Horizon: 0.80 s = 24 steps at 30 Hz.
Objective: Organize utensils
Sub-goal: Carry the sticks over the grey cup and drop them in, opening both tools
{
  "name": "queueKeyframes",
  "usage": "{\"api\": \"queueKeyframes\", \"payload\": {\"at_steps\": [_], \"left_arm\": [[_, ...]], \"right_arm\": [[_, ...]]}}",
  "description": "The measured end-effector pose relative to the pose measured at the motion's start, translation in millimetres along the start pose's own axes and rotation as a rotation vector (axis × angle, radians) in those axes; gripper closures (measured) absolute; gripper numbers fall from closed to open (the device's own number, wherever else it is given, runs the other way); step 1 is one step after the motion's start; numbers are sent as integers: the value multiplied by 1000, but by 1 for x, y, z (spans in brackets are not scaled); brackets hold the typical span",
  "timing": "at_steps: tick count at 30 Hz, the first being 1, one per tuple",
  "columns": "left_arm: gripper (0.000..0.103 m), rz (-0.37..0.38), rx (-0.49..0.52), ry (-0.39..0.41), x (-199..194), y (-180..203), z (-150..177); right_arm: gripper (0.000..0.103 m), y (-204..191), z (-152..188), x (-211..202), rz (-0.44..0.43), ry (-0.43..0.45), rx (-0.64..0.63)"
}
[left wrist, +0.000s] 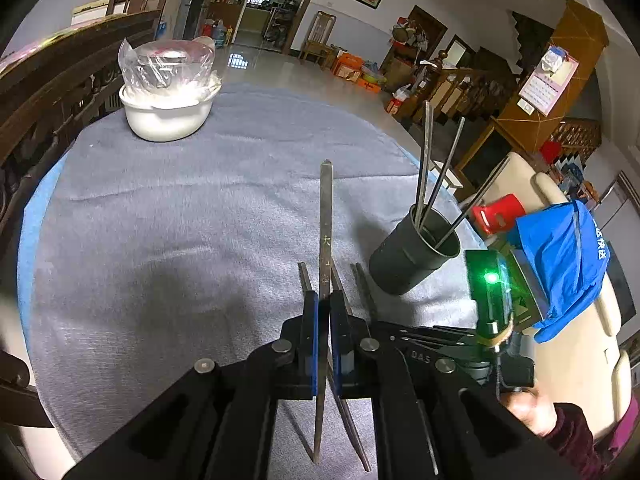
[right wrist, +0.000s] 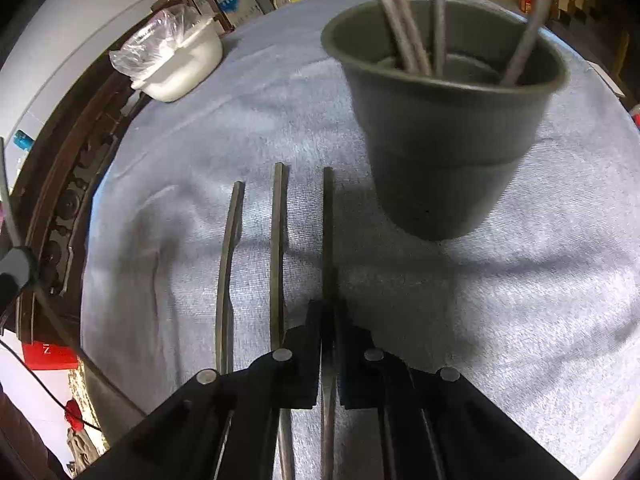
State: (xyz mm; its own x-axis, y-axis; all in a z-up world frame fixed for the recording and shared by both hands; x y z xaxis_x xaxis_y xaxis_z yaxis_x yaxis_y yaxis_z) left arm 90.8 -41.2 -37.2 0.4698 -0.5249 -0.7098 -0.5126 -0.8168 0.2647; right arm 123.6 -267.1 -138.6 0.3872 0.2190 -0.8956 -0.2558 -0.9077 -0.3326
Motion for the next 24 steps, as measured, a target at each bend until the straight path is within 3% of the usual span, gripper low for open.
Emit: {"api": "queueKeyframes", "payload": {"at_steps": [7,14,19,24], "left_arm": [[98,-8,24,19,-10,12,-7],[98,-25,51,72,-31,26,-23],[98,-27,96,131,-45,46,-50],[98,-35,130,228,-54,70,-88]], "right_arm": [[96,-8,11,-56,-174,150,-72],[96,-5,14,-118,-268,350,-74],[96,10,6,-168,-367,571,-3],[96,27,-10,-202,-369,805,56]]}}
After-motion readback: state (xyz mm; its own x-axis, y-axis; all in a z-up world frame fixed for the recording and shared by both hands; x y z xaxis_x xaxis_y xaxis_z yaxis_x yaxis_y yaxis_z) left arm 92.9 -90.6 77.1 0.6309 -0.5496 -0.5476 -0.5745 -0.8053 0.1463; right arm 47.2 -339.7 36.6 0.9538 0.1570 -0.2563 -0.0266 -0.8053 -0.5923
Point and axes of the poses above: each gripper's, at about its wrist camera, not at the fingertips, and x roughly the way its jaws point, y to its right, z to its underside, the point moved 1 cm from there along x, roughly the way its jaws point, and after that the axes turned 10 degrees about x, right-handed, at the moved point
